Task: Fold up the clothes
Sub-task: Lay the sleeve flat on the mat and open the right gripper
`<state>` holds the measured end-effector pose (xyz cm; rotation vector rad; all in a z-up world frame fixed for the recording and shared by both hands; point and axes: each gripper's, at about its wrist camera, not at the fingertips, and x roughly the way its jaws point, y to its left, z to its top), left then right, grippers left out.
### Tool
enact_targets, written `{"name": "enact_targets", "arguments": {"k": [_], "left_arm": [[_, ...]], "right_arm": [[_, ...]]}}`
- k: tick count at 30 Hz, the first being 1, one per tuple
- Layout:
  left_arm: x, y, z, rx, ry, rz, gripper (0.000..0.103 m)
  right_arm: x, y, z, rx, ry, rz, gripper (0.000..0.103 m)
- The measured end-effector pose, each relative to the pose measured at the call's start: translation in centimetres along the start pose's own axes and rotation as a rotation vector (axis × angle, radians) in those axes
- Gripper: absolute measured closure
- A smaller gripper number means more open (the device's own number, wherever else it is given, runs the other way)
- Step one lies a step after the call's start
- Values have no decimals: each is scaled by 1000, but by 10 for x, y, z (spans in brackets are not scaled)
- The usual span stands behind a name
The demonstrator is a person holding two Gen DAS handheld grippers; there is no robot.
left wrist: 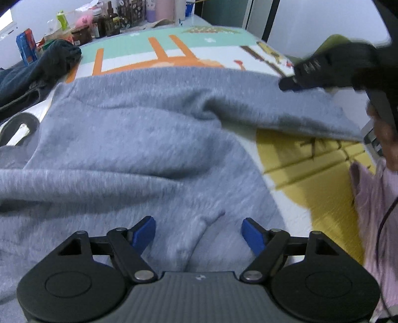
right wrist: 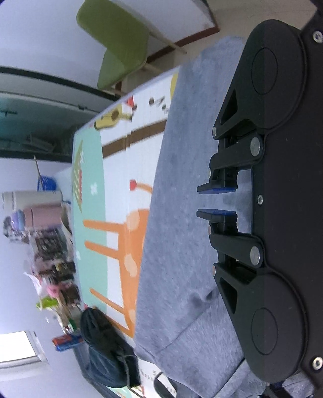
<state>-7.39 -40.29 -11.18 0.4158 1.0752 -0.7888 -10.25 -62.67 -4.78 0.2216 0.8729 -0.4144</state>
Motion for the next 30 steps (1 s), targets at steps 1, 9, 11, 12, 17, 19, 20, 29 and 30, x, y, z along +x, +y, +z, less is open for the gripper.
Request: {"name": "enact_targets", "arguments": {"k": [1, 9, 11, 12, 17, 19, 20, 29, 30], "left_arm": [[1, -1, -3, 9, 6, 9, 20], [5, -12, -15, 83, 10, 30, 6], [5, -12, -16, 92, 17, 27, 2], [5, -13, -18, 102, 18, 30, 1], [3, -13, -25, 114, 30, 29, 0], [0, -11, -28, 111, 40, 31, 0], [-1, -11, -30, 113, 46, 31, 0], [-13, -7, -51, 108, 77, 34, 0], [-15, -7, -53, 107, 82, 35, 0]], "right_arm": [[5, 3, 2, 0, 8, 5, 92], [54, 9, 16, 36, 87, 17, 91], [66, 8, 19, 42, 103, 13, 91], [72, 8, 21, 46, 111, 11, 91], [96, 7, 29, 53, 128, -6, 91], [100, 9, 32, 36, 114, -18, 91], [103, 10, 34, 28, 109, -26, 91], [123, 3, 50, 41, 113, -52, 91], [124, 3, 52, 44, 119, -52, 91]]}}
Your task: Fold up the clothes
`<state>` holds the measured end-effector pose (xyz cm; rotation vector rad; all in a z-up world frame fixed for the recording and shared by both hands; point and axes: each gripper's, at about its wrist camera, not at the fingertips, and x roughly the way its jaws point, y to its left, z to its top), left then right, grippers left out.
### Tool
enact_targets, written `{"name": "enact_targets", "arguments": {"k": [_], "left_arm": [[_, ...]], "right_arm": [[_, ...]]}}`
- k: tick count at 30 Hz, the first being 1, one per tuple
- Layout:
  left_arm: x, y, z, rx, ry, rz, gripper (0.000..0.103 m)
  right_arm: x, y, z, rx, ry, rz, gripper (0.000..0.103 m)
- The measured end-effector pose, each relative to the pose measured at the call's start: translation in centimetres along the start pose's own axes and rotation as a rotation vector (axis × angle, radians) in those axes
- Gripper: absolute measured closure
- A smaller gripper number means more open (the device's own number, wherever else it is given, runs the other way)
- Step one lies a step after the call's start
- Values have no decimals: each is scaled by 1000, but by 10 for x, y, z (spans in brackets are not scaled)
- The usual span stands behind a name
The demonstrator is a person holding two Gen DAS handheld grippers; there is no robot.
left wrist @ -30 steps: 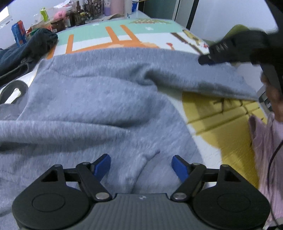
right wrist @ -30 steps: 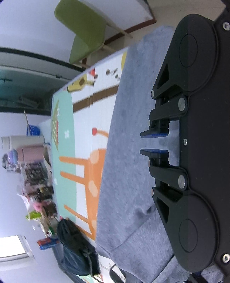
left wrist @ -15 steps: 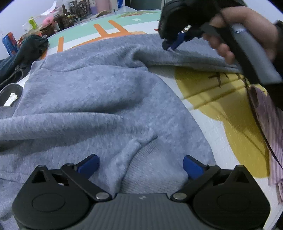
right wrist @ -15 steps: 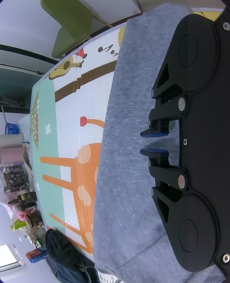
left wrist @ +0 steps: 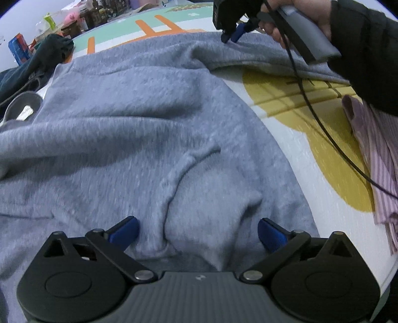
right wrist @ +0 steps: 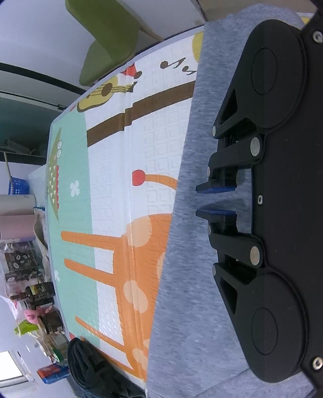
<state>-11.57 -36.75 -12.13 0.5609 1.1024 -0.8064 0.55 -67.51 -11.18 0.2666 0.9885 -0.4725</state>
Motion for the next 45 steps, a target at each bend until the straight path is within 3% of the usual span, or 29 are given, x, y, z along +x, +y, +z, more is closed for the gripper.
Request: {"name": "enact_targets", "arguments": {"k": [17, 20, 30, 34, 38, 45], "left_arm": [[-22, 0, -43, 18, 34, 6, 0], [-23, 6, -52, -27, 58, -15, 0], [-35, 11, -73, -26, 14, -22, 0], [-37, 12, -77, -41, -5, -19, 0], [-40, 13, -79, -46, -13, -15, 1], [-56, 28, -72, -94, -101, 16, 6]], "right_arm": [[5, 12, 2, -65, -14, -53, 91], [4, 14, 1, -77, -23, -62, 91], [1, 19, -1, -75, -48, -93, 90], [-9, 8, 1, 14, -41, -59, 84], [-41, -3, -3, 113, -137, 21, 71], [-96, 12, -17, 66, -209, 133, 69]]}}
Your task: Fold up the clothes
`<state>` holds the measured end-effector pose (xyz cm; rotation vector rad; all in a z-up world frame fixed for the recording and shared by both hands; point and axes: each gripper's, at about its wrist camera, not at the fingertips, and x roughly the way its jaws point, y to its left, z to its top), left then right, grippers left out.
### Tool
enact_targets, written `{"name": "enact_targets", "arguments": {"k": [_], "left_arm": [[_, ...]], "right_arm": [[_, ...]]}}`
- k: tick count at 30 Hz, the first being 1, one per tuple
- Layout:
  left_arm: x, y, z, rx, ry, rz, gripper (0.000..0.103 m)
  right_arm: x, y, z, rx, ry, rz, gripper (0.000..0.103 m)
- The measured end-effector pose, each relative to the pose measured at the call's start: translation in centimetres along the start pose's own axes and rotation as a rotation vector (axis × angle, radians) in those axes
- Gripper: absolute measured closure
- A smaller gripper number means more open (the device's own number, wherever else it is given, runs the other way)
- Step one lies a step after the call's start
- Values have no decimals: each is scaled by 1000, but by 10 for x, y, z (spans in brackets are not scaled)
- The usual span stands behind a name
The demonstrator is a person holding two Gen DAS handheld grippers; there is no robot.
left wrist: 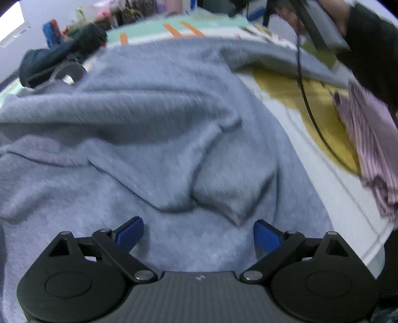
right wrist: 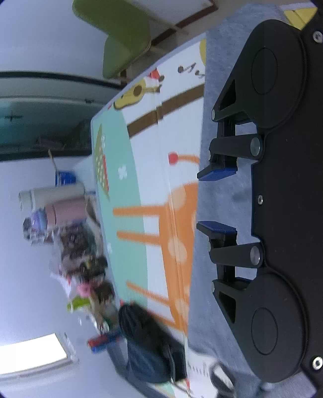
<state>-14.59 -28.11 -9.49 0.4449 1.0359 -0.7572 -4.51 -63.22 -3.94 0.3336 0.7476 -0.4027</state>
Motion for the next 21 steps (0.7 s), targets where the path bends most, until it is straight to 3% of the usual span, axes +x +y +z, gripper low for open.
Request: {"name": "enact_targets", "arguments": {"k": [6, 16, 21], "left_arm": [[-12, 20, 8, -43, -67, -9, 6], [-33, 61, 4, -118, -144, -30, 6], [-43, 87, 4, -190, -177, -34, 6]], "right_arm": [[-31, 23, -33, -11, 42, 90, 69], [-87, 48, -129, 49, 152, 233, 69], [-128, 66, -172, 3, 158, 290, 69]]}}
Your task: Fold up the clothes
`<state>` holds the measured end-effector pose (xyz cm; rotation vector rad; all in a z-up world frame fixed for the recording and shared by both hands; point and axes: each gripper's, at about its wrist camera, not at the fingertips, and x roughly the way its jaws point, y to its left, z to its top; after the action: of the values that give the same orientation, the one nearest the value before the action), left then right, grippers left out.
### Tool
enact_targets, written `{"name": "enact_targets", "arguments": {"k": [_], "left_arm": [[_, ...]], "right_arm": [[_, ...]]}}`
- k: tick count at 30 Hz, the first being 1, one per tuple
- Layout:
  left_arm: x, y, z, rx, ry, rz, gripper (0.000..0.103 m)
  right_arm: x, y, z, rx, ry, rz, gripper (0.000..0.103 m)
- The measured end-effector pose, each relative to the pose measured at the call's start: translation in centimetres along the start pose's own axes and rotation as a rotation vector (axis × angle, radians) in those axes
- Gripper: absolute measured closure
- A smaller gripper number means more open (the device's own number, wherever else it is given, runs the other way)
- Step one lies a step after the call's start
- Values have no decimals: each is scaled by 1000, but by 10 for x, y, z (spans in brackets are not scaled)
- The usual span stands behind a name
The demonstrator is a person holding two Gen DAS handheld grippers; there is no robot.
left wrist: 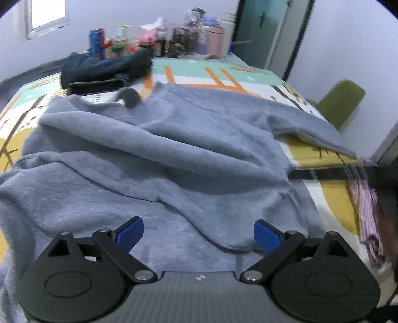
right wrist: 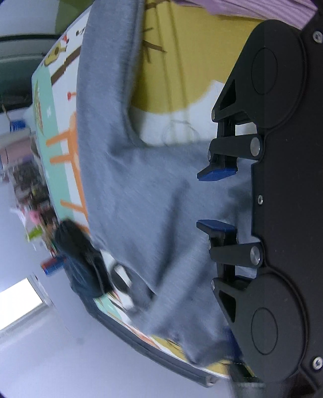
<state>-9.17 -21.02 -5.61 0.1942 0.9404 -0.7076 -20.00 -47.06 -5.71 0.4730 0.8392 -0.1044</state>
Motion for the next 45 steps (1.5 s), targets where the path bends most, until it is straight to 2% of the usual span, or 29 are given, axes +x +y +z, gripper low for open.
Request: {"name": "enact_targets", "arguments": {"k": [7, 11, 17, 23, 28, 32, 34, 38, 41, 43, 45], "left_arm": [[-6, 42, 8, -125, -23, 25, 6], [-6, 58, 12, -157, -32, 31, 6], [-9, 76, 18, -138, -56, 46, 6], [-11, 104, 28, -110, -45, 55, 6], [-3, 132, 36, -139, 5, 10, 6], [7, 142, 37, -114, 36, -1, 6], [11, 144, 37, -93, 48, 2, 7], [25, 142, 36, -25, 96, 35, 20], [37, 142, 35, 9, 139, 63, 23], [45, 146, 35, 4, 168, 70, 23], [50, 153, 35, -16, 185, 68, 24]], "right_arm": [[-15, 43, -41, -69, 54, 48, 69], [-18, 69, -54, -137, 71, 67, 69], [-18, 105, -62, -239, 70, 92, 69], [-8, 142, -68, -270, 95, 85, 69], [4, 159, -74, -207, 137, 56, 69], [10, 169, -86, -199, 177, 20, 69], [13, 173, -92, -203, 188, 1, 69], [21, 175, -101, -198, 224, -34, 69], [28, 174, -111, -189, 258, -57, 70], [34, 174, -119, -194, 291, -91, 71], [34, 178, -124, -229, 286, -116, 71]]}}
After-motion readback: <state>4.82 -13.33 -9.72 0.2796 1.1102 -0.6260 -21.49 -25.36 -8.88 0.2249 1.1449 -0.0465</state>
